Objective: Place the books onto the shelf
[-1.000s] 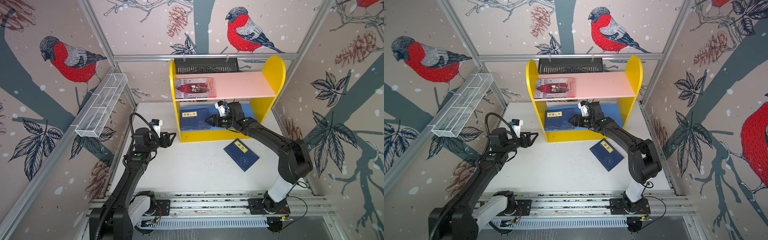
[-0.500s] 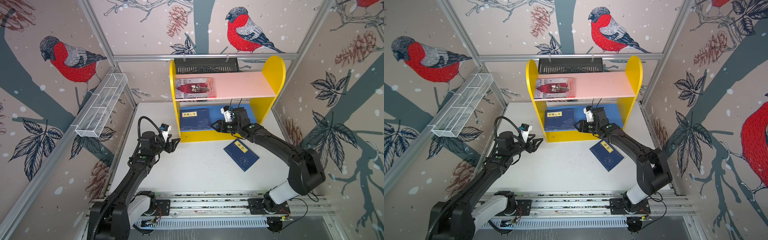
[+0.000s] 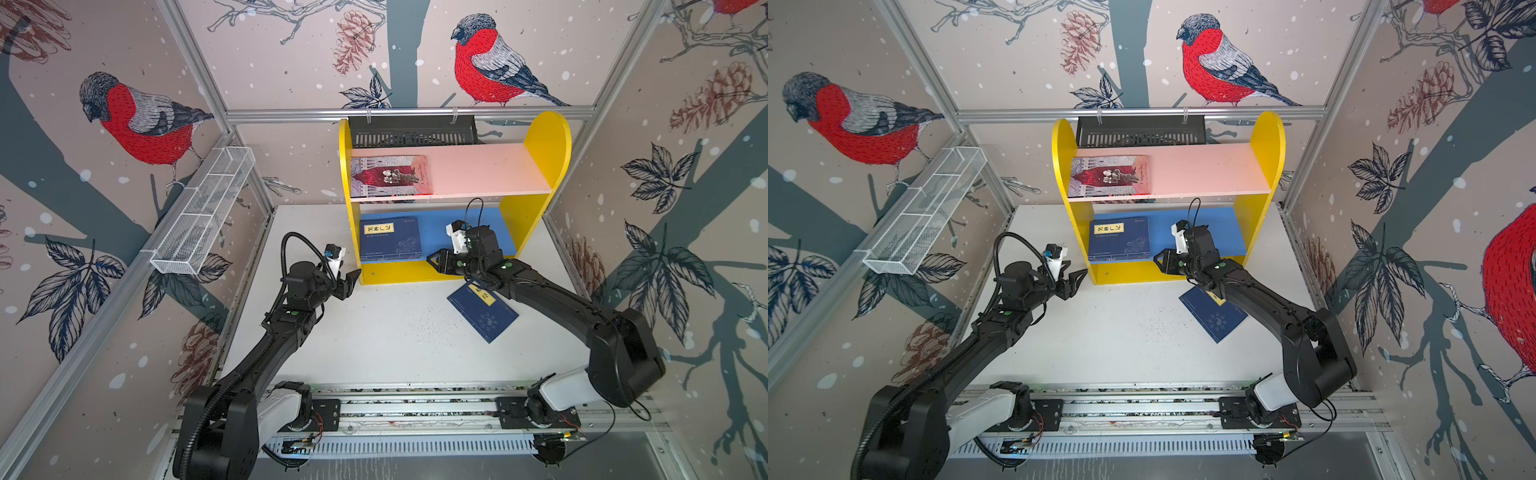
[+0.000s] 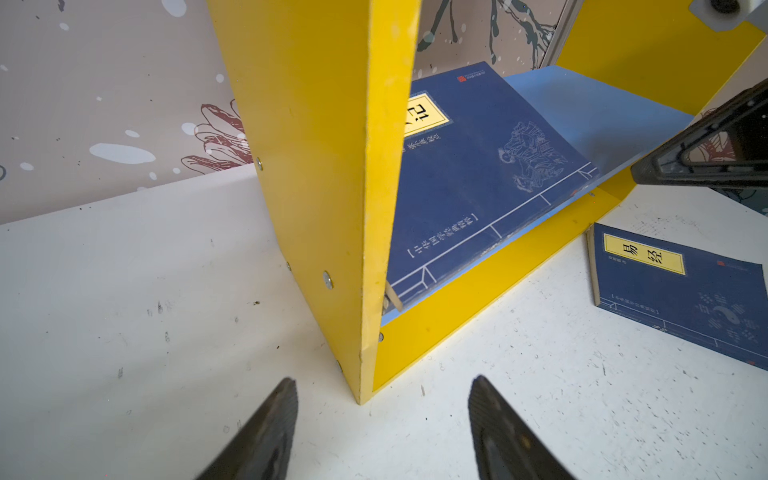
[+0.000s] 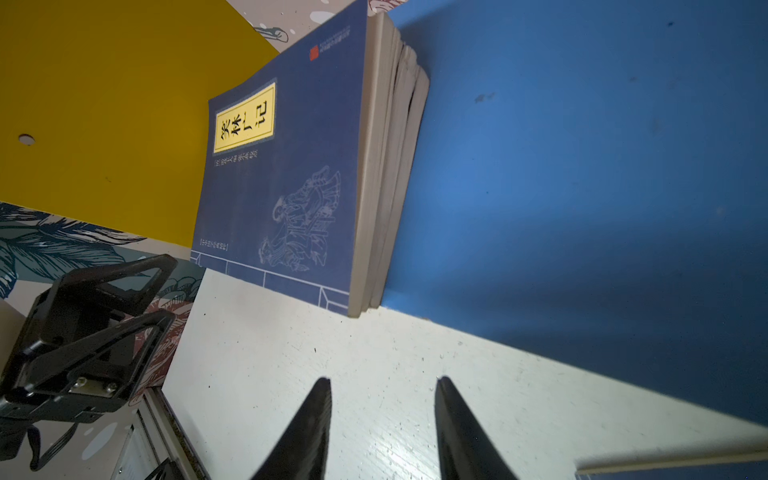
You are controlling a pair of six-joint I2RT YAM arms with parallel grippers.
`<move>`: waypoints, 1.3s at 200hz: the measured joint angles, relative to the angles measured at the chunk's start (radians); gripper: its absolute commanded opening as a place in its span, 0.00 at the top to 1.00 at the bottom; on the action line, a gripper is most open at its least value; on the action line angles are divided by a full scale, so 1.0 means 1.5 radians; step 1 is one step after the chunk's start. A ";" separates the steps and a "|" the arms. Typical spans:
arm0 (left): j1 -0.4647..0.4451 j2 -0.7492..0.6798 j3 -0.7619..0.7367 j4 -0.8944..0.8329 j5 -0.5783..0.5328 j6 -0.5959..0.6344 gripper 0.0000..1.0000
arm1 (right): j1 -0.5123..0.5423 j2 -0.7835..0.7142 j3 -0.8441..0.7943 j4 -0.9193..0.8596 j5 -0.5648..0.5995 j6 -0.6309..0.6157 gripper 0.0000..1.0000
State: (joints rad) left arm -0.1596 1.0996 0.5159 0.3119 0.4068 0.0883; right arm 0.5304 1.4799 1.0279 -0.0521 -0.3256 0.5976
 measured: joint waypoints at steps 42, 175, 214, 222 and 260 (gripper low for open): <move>-0.001 0.033 0.000 0.037 -0.018 0.011 0.36 | 0.003 0.007 0.003 0.014 0.002 0.004 0.61; -0.001 0.106 0.013 0.138 0.008 -0.022 0.47 | -0.006 0.021 0.027 0.035 -0.014 0.019 0.61; -0.001 0.112 0.008 0.156 0.008 -0.025 0.50 | -0.009 0.033 0.039 0.035 -0.030 0.019 0.60; -0.002 0.114 0.008 0.157 0.008 -0.025 0.50 | -0.010 0.036 0.042 0.035 -0.032 0.019 0.60; -0.003 0.120 0.007 0.157 0.011 -0.025 0.52 | -0.013 0.044 0.045 0.036 -0.040 0.019 0.60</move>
State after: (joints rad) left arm -0.1638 1.2793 0.5259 0.5480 0.4229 0.0513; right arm 0.5114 1.5455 1.0958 0.0013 -0.3859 0.6254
